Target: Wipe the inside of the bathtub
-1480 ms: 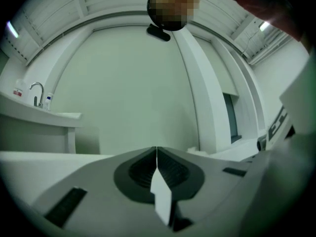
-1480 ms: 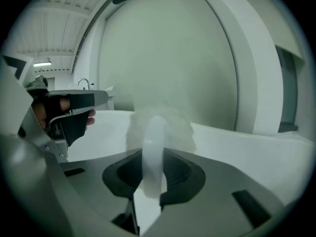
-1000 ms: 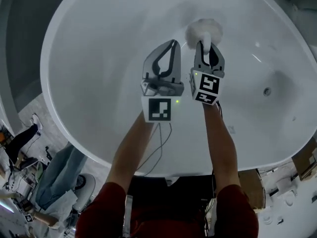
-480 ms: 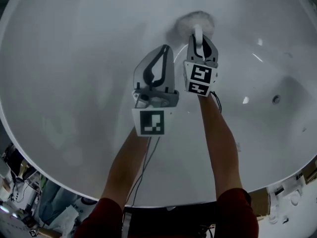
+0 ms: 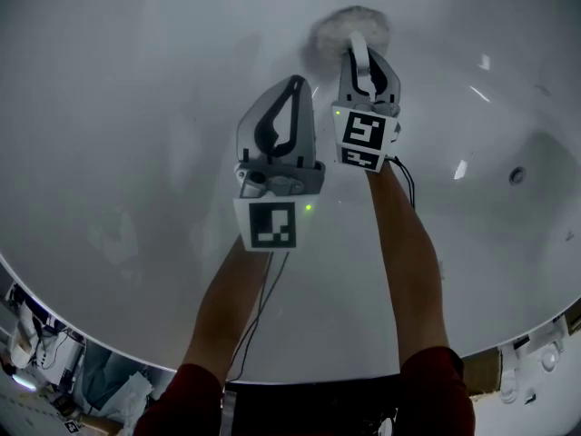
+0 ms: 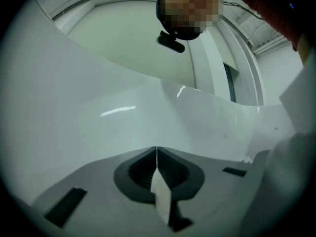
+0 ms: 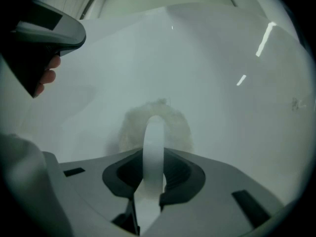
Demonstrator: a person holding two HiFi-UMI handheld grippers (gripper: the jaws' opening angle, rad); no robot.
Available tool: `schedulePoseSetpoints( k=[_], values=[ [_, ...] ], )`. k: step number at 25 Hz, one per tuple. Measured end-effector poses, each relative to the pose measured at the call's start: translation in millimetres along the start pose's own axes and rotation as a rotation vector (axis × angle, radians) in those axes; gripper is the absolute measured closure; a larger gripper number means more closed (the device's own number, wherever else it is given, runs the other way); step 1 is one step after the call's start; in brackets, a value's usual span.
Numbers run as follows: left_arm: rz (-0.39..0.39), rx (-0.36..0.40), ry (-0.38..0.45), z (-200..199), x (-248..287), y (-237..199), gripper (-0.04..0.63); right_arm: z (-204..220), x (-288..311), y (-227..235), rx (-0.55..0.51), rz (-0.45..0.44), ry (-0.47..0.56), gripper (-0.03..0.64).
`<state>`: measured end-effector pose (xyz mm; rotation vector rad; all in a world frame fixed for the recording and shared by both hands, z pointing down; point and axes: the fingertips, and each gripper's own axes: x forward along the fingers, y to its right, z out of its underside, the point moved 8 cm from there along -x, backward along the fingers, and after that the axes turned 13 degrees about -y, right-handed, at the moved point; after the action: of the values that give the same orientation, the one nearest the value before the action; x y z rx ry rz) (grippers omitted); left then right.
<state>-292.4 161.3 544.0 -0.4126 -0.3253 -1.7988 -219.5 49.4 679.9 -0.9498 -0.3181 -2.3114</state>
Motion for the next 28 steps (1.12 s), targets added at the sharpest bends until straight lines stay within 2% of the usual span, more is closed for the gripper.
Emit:
schedulePoseSetpoints(
  k=[4,9,13,17,19,24,28],
  values=[
    [0.003,0.011,0.010,-10.7,10.7,17.2,0.580,4.7,3.1,35.6,0.042,0.046,-0.035,0.523],
    [0.014,0.012,0.017,-17.5,7.6,25.6,0.580,5.0,-0.9,42.8,-0.001,0.055,-0.051,0.523],
    [0.045,0.024,0.018,-19.3,21.5,83.2,0.580,26.5,-13.7,88.5,-0.060,0.063,-0.057,0.523],
    [0.084,0.039,0.014,-10.1,34.8,154.7,0.580,68.0,-31.6,143.5,-0.081,0.073,-0.068,0.523],
    [0.099,0.042,0.014,-6.3,39.3,169.2,0.580,78.8,-34.0,155.3,-0.086,0.080,-0.074,0.523],
    [0.121,0.045,0.018,-16.7,49.0,158.6,0.580,62.9,-28.7,159.9,-0.095,0.108,-0.072,0.523],
    [0.155,0.065,0.028,-58.2,102.4,163.2,0.580,17.5,-6.0,208.1,-0.090,0.141,-0.065,0.523]
  ],
)
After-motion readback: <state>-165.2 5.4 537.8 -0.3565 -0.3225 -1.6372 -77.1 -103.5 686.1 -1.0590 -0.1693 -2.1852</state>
